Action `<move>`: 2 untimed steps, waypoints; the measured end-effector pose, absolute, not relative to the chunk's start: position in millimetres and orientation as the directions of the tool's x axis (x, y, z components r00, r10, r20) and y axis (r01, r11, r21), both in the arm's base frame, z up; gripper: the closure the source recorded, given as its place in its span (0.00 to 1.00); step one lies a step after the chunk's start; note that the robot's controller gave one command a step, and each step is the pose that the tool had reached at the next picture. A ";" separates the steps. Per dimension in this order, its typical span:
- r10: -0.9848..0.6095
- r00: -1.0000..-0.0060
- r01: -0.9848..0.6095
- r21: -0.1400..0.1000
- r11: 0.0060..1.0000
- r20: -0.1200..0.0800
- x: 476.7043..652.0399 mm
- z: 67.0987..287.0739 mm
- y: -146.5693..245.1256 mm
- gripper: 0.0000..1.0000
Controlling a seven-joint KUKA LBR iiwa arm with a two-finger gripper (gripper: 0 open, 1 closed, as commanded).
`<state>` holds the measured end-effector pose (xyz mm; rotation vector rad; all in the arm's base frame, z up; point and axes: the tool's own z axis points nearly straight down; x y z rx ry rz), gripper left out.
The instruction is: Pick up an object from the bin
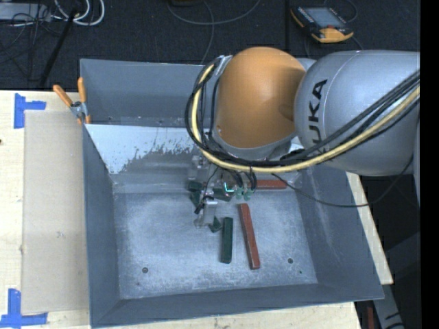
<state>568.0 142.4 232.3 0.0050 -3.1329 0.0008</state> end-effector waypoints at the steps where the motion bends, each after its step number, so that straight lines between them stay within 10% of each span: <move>1: 0.061 -0.998 0.061 0.002 0.998 -0.007 592.8 68.4 61.4 0.00; 2: 0.250 -0.968 0.250 -0.001 0.968 0.004 559.9 69.1 58.7 0.00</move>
Offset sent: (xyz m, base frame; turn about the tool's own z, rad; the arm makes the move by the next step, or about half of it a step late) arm 0.0230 -0.0802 -0.1623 0.0617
